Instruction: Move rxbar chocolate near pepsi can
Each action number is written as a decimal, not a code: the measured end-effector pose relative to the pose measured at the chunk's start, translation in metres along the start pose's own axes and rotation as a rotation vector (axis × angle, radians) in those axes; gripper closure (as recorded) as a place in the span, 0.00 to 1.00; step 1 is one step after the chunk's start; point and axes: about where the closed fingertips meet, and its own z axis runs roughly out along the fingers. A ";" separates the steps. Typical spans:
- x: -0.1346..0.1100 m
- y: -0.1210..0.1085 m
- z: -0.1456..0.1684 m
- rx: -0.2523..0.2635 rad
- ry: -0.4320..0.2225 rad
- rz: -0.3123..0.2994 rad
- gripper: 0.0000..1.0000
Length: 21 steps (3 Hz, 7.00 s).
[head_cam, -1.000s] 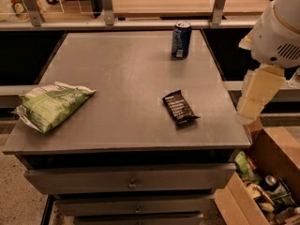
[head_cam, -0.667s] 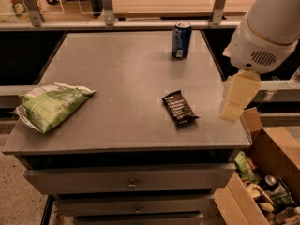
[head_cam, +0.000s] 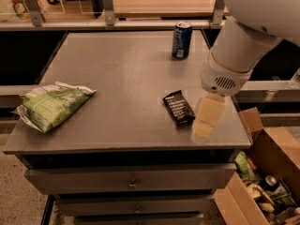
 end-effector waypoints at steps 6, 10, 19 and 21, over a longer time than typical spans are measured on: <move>-0.058 -0.020 0.069 0.045 -0.077 0.106 0.00; -0.039 -0.043 0.076 0.066 -0.039 0.251 0.48; -0.076 -0.116 0.009 0.245 -0.084 -0.128 1.00; -0.078 -0.180 0.027 0.221 -0.098 -0.158 1.00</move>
Offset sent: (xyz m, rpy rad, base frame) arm 0.0126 0.0510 -0.0586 0.1478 0.0786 -0.0715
